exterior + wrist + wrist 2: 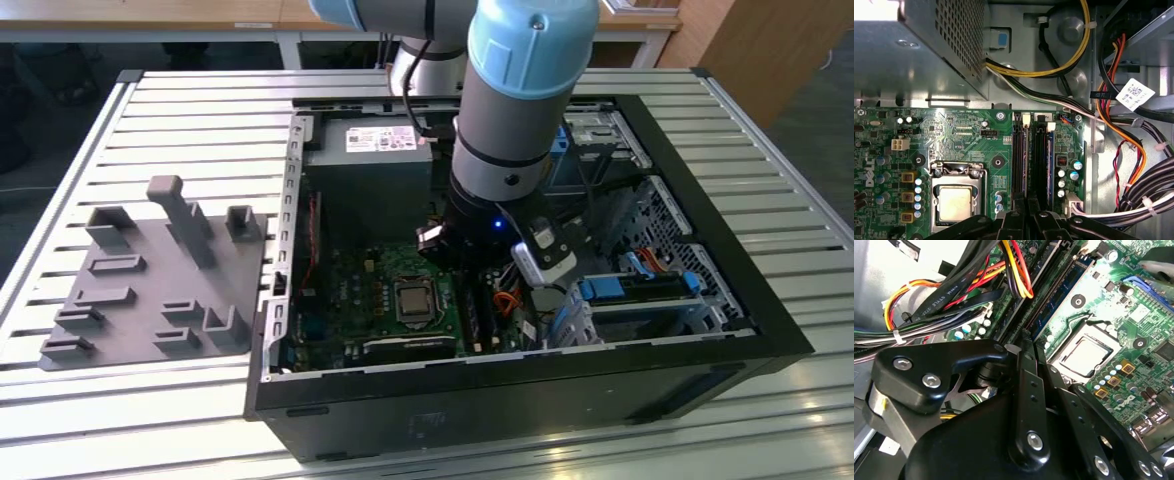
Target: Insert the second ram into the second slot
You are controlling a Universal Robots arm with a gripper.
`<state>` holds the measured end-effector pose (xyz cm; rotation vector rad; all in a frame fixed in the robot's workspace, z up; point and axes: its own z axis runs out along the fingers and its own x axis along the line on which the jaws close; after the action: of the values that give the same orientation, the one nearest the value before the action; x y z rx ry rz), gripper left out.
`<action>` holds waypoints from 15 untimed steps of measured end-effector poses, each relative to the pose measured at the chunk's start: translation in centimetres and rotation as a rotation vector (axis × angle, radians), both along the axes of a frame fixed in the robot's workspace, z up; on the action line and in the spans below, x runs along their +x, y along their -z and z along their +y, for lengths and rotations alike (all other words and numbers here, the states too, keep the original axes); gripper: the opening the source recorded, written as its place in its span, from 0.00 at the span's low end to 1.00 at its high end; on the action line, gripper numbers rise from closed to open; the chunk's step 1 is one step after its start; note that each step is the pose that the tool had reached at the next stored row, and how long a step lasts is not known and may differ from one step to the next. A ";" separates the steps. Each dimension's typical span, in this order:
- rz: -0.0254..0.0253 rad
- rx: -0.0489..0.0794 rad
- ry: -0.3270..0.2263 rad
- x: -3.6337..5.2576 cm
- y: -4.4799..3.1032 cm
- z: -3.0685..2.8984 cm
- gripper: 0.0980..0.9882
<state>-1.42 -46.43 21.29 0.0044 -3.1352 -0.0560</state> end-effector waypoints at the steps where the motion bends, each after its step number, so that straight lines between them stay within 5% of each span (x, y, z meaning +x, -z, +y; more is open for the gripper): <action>1: 0.0000 0.000 0.000 0.00 0.00 0.00 0.04; 8: 0.0000 0.000 0.000 0.00 0.05 0.01 0.05; 10: -0.0001 0.000 0.000 0.00 0.00 0.00 0.12; 15: 0.0000 0.000 0.000 0.00 -0.80 0.00 0.12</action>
<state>-1.42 -46.43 22.09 0.0043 -3.1352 -0.0561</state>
